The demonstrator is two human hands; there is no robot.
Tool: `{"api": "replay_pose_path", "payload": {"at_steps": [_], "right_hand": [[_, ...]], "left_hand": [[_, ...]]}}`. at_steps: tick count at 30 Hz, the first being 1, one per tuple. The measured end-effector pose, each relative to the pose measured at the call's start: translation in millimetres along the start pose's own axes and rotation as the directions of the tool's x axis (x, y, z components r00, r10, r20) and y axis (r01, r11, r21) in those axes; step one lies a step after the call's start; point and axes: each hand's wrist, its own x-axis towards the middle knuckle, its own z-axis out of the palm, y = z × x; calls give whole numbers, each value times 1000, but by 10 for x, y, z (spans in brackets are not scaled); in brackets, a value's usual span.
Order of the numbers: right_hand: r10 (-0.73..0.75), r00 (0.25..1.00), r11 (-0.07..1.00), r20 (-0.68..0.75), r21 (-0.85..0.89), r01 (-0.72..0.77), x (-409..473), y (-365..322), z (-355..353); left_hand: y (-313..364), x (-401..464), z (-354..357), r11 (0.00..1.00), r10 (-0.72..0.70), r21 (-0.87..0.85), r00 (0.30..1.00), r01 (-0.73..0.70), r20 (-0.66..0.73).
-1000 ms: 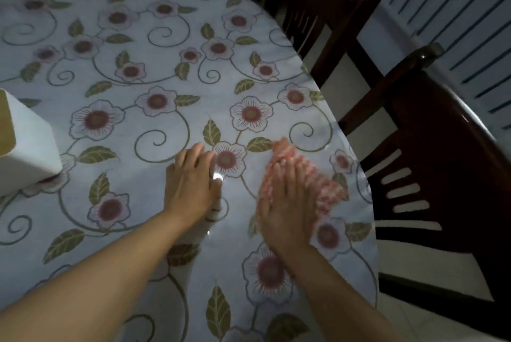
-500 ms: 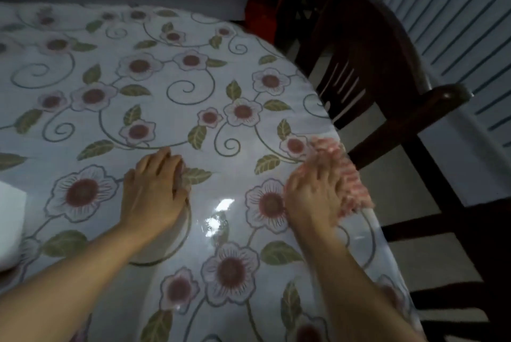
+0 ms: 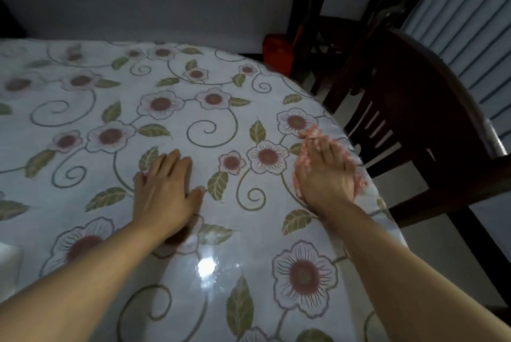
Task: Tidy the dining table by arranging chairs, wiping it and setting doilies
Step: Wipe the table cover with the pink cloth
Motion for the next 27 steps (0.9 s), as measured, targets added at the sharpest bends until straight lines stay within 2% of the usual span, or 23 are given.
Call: {"api": "replay_pose_path", "payload": {"at_steps": [2, 4, 6, 8, 9, 11, 12, 14, 16, 18, 20, 24, 27], "right_hand": [[-15, 1000, 999, -4, 37, 15, 104, -231, -14], [-210, 976, 976, -52, 50, 213, 27, -590, -8], [-457, 888, 885, -52, 72, 459, -190, -919, 22], [-594, 805, 798, -11, 122, 590, -282, -1021, 57], [-597, 802, 794, -4, 139, 592, -228, -986, 32], [-485, 872, 862, -68, 128, 490, 68, -848, 34], [-375, 920, 911, -117, 135, 389, 257, -766, 26], [-117, 985, 978, -125, 156, 136, 641, -630, -17], [44, 995, 987, -91, 161, -29, 962, -597, -44], [102, 993, 981, -56, 169, -92, 1214, -659, -9], [55, 997, 986, -55, 159, -46, 1401, -800, 40], [-162, 985, 978, -57, 126, 168, 1548, -1253, 112], [-384, 916, 909, -115, 130, 397, 1434, -1744, 174]], "left_hand": [[-62, 116, -1, 1000, -16, 10, 1000, 15, 15], [-127, 221, -7, 999, -34, -20, 999, 35, 23], [-184, 316, -17, 999, -34, -35, 999, 34, 19], [-249, 424, -29, 999, -39, -26, 999, 39, -6], [-291, 482, -44, 999, -46, -18, 999, 45, -20], [-409, 607, -96, 999, -52, -1, 998, 52, -46], [-475, 667, -126, 999, -54, 2, 997, 54, -56], [-602, 743, -142, 998, -60, 17, 996, 62, -70], [-693, 747, -124, 998, -42, 40, 996, 46, -84], [-739, 724, -63, 998, -18, 50, 993, 24, -118], [-752, 734, -18, 997, -20, 66, 990, 30, -142], [-772, 762, 22, 997, -18, 66, 985, 30, -170], [-775, 757, 28, 999, -12, 45, 985, 20, -174]]}}
